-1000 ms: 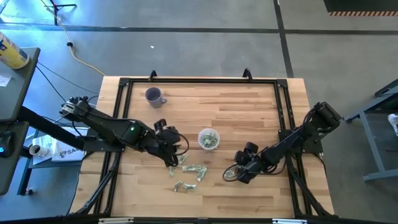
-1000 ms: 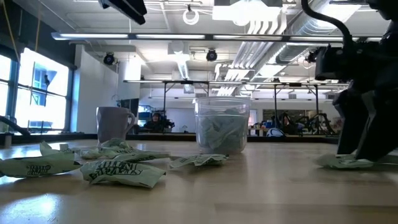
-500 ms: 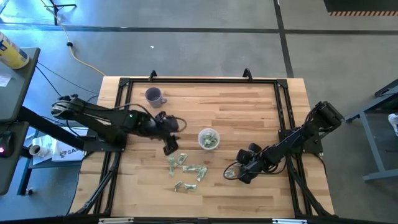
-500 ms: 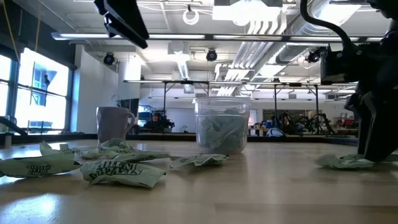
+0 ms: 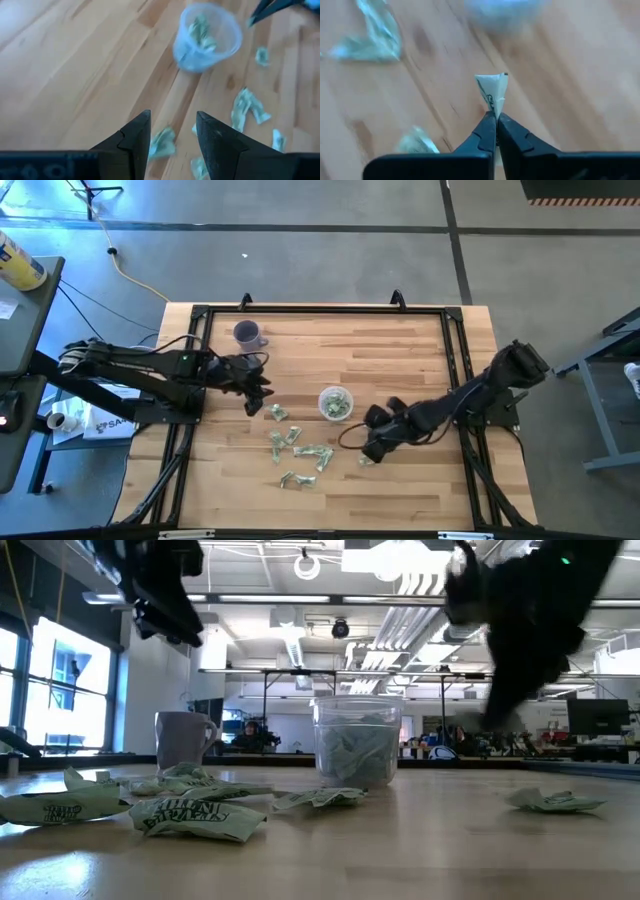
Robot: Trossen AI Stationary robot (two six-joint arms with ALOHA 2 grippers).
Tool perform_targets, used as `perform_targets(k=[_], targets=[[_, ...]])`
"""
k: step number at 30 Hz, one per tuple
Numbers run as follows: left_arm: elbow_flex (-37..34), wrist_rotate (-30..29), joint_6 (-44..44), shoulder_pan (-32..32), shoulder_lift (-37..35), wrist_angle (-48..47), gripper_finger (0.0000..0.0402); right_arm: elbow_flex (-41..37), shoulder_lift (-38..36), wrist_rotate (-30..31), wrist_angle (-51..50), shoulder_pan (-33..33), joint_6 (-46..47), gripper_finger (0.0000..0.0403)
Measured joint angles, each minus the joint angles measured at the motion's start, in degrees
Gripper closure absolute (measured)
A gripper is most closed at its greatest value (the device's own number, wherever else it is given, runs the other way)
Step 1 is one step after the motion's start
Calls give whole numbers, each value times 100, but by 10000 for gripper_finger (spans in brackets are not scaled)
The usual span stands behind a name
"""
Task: Pick and place Stevia / Truvia into bins
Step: Put the stevia packet into the transparent container
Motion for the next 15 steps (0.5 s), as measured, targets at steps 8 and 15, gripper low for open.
perform_targets(k=[8,15], targets=[[-525,98,-290,15,-372,-9,212,993,15,12,220,-1118,-1790,398],[-797,278,-562,13,-635,-10,212,985,511,-1675,1266,-2092,-2598,388]])
